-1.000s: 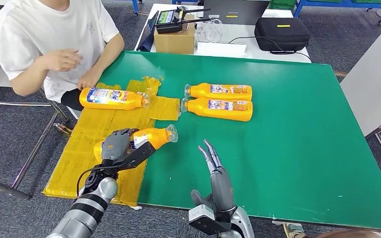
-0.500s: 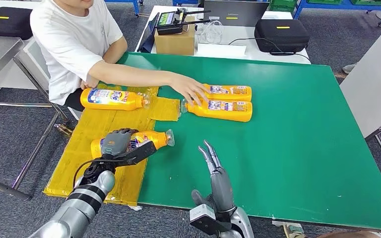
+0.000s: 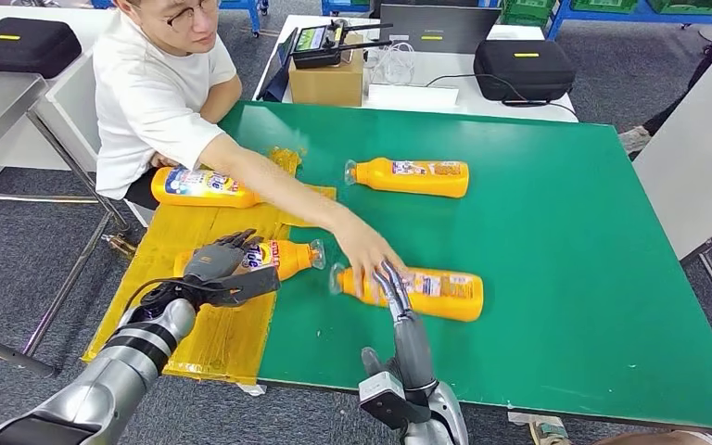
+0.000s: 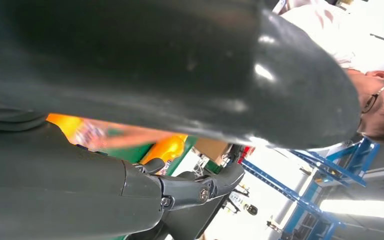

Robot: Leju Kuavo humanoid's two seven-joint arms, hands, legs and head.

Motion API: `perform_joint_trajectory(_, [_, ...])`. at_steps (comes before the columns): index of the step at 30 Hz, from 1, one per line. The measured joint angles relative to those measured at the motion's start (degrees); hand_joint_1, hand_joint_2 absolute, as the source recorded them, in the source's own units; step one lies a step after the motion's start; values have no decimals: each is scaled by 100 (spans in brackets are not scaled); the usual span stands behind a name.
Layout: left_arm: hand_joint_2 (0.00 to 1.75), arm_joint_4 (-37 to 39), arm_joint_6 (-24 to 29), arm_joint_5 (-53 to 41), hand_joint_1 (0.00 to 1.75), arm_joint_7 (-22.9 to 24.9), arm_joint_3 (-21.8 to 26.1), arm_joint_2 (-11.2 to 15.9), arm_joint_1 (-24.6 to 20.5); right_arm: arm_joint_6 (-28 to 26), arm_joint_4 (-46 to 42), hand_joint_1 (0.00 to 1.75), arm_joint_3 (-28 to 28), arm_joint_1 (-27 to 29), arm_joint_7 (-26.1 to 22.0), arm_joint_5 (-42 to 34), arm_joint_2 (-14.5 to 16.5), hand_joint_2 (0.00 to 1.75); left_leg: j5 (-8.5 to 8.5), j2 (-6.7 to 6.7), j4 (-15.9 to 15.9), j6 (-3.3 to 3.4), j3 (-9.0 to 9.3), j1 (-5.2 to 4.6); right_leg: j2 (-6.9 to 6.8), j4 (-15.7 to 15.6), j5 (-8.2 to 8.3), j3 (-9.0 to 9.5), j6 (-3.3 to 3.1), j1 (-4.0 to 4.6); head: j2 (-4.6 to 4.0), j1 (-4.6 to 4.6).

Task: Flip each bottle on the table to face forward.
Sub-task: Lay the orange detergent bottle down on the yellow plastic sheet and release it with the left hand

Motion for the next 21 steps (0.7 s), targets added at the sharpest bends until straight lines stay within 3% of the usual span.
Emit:
perform_joint_trajectory(9, [175,-90,258,60,0,32,-172,42,84,3,102,0,-37,-5,2,17,11,0,1,0,0,-1,11,1,0,1,0,7,0,0,0,0])
perform_joint_trajectory(16, [175,-1249,-14,2004,0,-1008,-30,-22,849,11,103,0,-82,34,-49,-2,7,0,4,-8,2,0,-5,-2,-12,-1,0,-10,0,-1,0,1])
perform_joint_trajectory(19, [175,-1870,37,2702,0,-1384,24,-178,1297,9,99,0,-85,56,-54,15,3,0,4,-6,5,0,-26,-3,-10,-6,0,-32,0,-1,0,1])
perform_joint_trajectory(21, [175,-2345,142,3214,0,-1548,92,-369,1607,-46,86,0,-86,92,-5,126,-1,87,4,-6,8,0,-47,-4,-10,-9,0,-52,1,-1,0,1])
